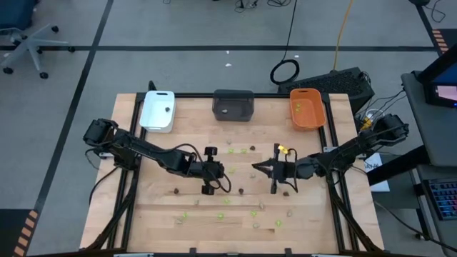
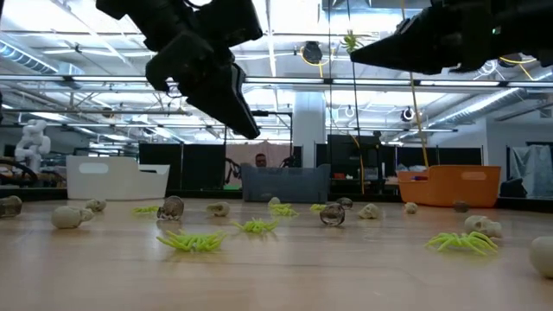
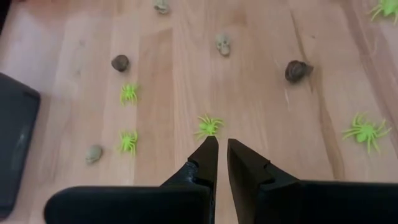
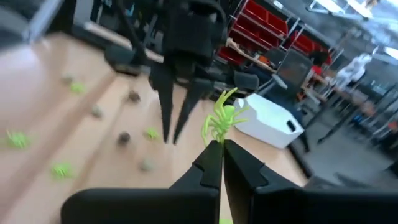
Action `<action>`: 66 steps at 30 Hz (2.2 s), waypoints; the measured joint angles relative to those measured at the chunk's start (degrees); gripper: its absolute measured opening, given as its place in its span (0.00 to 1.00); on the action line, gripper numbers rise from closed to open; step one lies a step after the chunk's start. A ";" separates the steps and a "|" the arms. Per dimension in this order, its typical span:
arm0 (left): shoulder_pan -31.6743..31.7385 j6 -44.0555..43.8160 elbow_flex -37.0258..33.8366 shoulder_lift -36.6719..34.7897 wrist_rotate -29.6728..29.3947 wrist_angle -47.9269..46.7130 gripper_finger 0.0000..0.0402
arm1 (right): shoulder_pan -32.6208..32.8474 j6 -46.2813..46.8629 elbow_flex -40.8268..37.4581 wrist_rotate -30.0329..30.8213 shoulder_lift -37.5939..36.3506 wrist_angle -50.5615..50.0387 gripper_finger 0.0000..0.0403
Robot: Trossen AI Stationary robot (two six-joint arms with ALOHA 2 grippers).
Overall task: Sort Halloween decoration
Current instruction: Put the green toy spider into the orange bin
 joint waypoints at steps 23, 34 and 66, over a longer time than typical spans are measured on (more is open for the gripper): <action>0.02 -0.04 0.00 -0.34 0.00 1.63 0.08 | -0.37 -25.15 0.00 0.01 -0.01 -0.71 0.00; 0.05 0.31 0.00 -0.34 -0.12 2.62 0.08 | -0.37 -22.01 0.00 0.23 -0.01 -0.71 0.00; -0.01 0.24 -0.04 -0.32 -0.22 2.26 0.08 | -41.95 39.41 13.62 14.31 -21.51 -77.73 0.00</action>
